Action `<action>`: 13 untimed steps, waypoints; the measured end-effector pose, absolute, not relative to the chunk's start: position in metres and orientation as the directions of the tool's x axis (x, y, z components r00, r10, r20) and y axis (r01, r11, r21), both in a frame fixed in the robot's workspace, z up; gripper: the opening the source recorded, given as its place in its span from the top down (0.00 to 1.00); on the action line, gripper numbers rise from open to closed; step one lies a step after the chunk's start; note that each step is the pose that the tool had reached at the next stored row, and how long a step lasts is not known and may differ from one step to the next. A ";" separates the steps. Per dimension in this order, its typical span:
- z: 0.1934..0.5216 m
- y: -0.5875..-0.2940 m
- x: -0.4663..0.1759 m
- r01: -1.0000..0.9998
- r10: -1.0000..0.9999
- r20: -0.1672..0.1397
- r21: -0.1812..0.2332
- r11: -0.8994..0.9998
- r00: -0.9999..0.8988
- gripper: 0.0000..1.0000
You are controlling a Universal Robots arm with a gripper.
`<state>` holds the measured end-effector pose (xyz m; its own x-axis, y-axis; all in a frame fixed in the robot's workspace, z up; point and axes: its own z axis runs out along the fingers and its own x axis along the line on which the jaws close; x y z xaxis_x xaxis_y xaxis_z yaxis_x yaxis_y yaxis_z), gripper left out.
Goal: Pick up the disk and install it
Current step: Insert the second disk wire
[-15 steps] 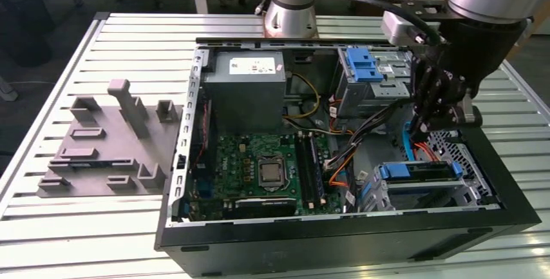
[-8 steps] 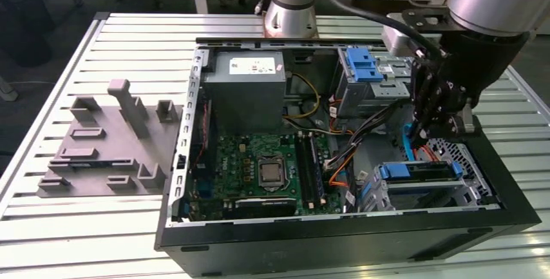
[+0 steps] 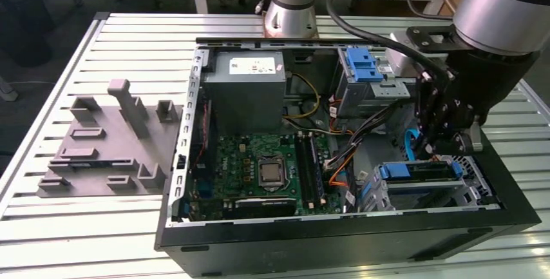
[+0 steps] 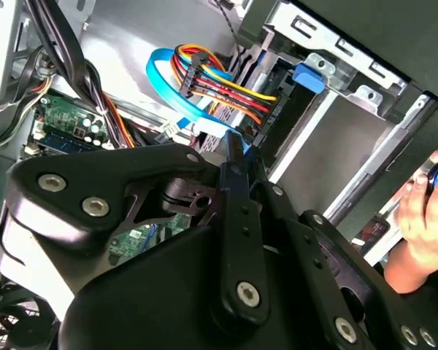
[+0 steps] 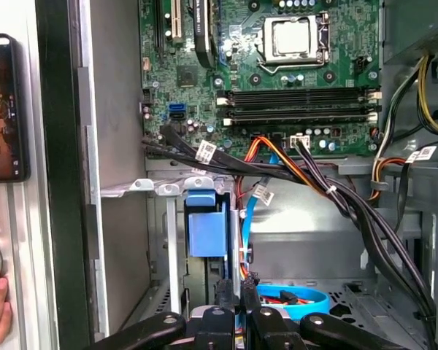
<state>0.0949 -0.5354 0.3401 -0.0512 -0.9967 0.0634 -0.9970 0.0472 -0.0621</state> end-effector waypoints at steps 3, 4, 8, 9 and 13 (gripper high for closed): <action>0.340 -0.535 0.095 -0.997 -0.997 0.063 -0.062 0.047 -0.051 0.84; 0.340 -0.535 0.095 -0.997 -0.997 0.063 -0.062 0.047 -0.051 0.84; 0.340 -0.535 0.095 -0.997 -0.997 0.063 -0.062 0.047 -0.051 0.84; 0.340 -0.535 0.095 -0.997 -0.997 0.063 -0.062 0.047 -0.051 0.84; 0.340 -0.534 0.095 -0.997 -0.997 0.063 -0.062 0.047 -0.051 0.84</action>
<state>0.0947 -0.5344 0.3401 -0.0512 -0.9967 0.0634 -0.9970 0.0472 -0.0621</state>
